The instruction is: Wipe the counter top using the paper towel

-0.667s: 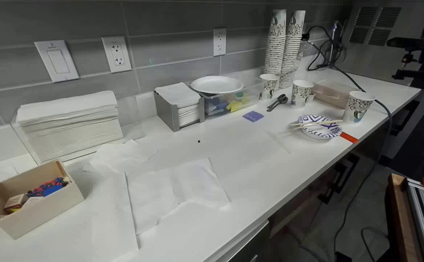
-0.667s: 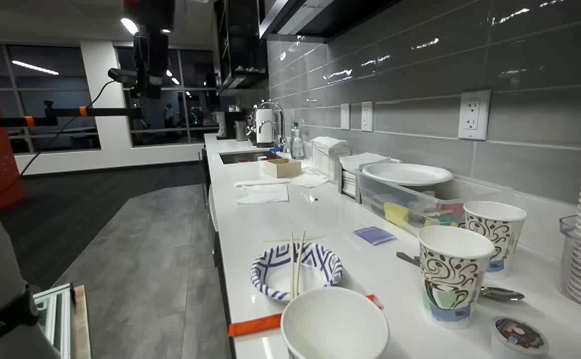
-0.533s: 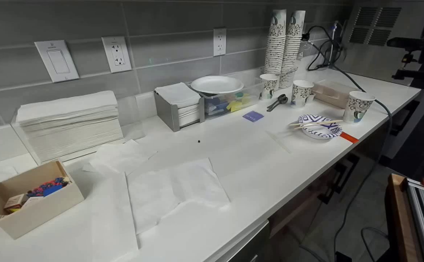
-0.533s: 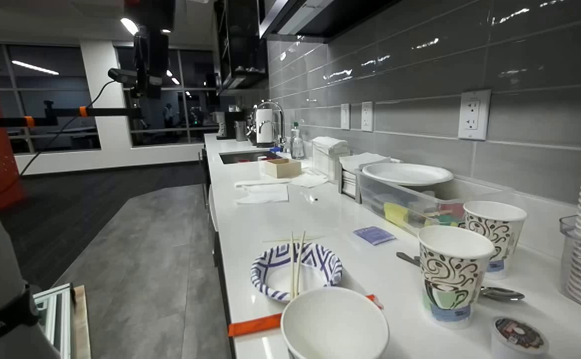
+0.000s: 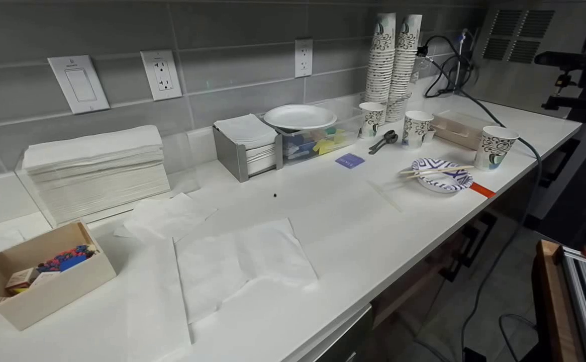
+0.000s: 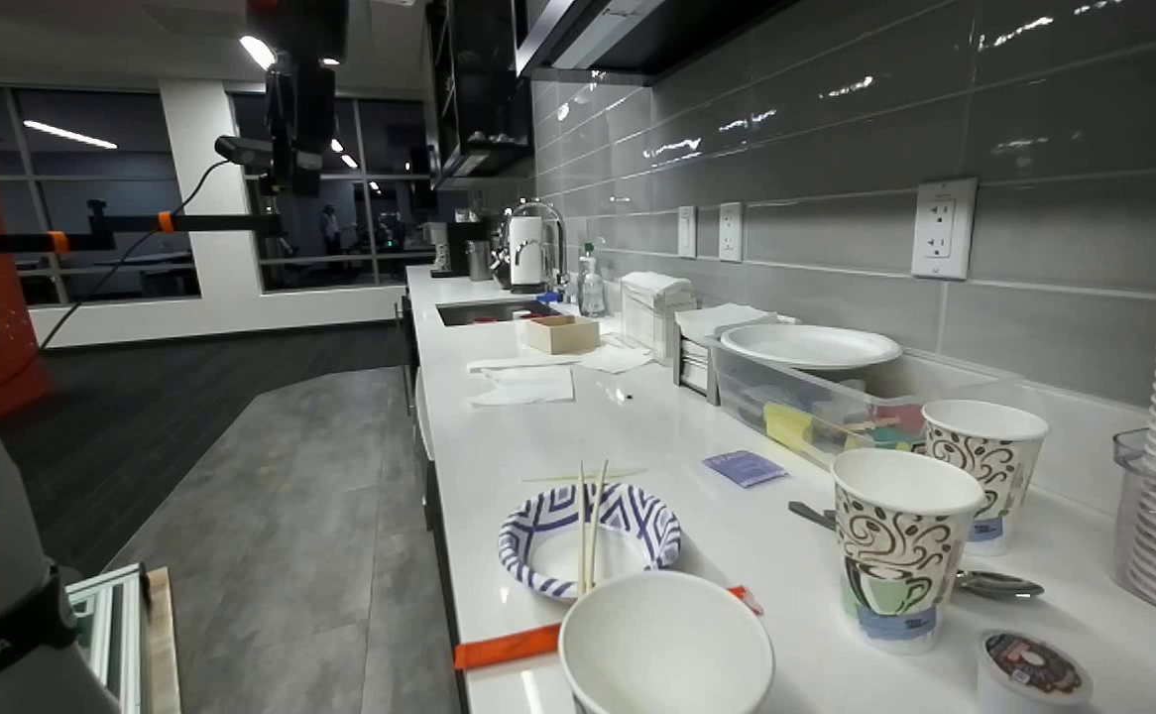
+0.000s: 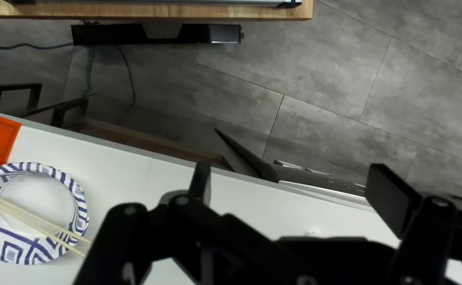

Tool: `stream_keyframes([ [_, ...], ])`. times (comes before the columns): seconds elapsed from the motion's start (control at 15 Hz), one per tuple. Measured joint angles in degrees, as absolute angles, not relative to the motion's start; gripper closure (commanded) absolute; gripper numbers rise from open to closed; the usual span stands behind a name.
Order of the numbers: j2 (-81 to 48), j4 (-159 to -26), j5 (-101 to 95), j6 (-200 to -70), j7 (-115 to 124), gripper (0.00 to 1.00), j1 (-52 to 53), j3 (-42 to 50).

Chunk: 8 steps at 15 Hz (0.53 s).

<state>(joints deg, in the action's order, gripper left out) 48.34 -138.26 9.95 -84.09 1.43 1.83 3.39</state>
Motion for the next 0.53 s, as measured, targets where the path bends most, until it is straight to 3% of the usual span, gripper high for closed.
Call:
stream_keyframes([
  [0.53,46.93,-138.32,12.17,-88.54,3.28,0.00,1.65,-0.73],
])
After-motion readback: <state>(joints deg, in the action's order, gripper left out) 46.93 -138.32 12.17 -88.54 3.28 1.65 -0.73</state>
